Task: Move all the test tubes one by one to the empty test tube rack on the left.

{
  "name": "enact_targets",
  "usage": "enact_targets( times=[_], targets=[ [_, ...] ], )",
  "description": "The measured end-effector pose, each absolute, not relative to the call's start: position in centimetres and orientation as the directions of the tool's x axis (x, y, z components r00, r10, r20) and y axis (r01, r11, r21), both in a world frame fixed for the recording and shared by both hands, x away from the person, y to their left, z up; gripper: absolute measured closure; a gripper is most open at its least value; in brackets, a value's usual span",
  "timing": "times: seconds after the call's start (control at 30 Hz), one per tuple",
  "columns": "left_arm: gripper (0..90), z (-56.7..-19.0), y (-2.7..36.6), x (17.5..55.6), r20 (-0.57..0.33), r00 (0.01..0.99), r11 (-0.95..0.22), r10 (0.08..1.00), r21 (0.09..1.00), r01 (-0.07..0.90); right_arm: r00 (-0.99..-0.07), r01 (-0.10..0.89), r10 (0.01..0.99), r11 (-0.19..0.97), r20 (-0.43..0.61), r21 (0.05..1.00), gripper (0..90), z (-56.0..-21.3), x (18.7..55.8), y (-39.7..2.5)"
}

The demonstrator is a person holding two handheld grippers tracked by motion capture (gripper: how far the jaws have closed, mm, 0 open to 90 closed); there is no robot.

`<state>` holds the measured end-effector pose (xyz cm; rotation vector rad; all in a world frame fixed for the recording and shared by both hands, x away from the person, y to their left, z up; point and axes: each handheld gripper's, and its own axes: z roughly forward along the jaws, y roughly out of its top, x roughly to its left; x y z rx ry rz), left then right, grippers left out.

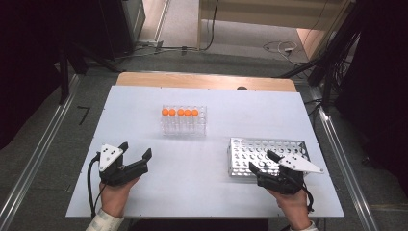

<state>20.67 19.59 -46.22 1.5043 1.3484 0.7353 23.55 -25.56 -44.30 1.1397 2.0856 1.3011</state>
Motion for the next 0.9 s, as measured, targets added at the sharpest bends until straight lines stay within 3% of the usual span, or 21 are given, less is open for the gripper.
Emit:
enact_targets(
  times=[0.9],
  targets=[
    [16.7, -47.4, 21.9, 20.2, -0.132, 0.136, 0.065, 0.982, 0.907, 0.416, -0.409, 0.460, 0.909, 0.129, 0.081, 0.878, 20.2, -45.2, 23.7, -32.8]
  ],
)
